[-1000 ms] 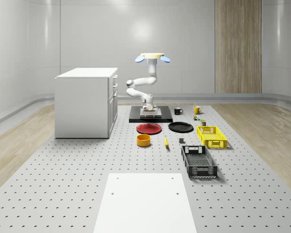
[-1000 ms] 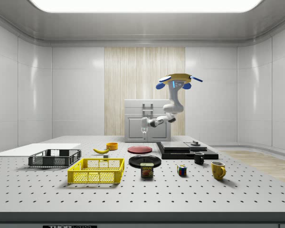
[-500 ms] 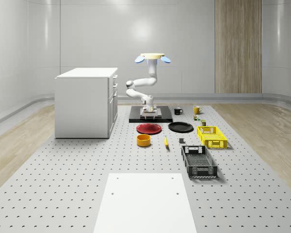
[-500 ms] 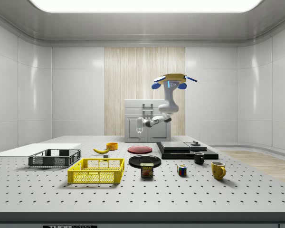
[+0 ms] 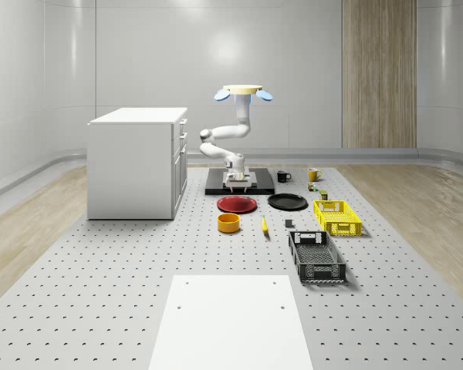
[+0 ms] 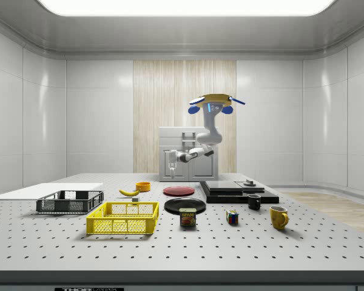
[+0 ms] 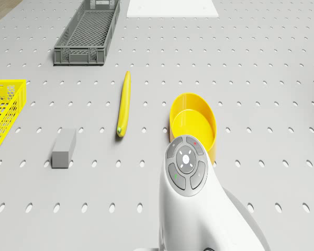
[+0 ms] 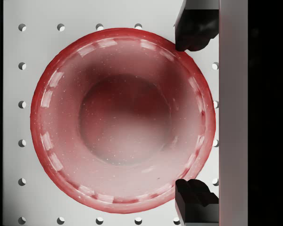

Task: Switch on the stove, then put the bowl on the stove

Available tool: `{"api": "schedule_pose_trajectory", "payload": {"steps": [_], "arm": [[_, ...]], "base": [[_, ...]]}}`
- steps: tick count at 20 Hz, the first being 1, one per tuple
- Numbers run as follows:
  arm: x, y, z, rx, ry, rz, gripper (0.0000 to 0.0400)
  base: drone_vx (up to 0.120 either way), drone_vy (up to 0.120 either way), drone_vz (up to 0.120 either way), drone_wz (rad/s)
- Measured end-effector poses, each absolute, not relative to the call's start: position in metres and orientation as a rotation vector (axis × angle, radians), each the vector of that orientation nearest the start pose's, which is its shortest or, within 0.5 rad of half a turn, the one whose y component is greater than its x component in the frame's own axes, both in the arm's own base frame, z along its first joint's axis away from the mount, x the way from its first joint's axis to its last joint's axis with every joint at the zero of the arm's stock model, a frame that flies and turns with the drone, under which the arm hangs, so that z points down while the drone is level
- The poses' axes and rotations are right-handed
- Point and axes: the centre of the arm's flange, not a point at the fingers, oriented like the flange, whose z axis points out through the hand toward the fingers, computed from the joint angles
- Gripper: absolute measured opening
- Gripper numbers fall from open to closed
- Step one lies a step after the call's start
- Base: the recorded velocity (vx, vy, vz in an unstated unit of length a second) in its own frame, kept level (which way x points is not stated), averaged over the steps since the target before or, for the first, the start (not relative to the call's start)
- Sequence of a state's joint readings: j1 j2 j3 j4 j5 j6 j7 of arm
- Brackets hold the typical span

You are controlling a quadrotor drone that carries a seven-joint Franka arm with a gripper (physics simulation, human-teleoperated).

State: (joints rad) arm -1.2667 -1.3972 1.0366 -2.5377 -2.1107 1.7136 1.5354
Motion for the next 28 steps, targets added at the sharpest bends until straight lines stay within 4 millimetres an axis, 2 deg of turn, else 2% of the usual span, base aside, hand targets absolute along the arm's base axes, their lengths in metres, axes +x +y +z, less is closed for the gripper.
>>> {"api": "schedule_pose_trajectory", "payload": {"steps": [28], "arm": [[0.3627,0.0479,0.6329,0.001,-0.002,0.786,0.0400]], "base": [[0.120,0.000,0.000,0.000]]}}
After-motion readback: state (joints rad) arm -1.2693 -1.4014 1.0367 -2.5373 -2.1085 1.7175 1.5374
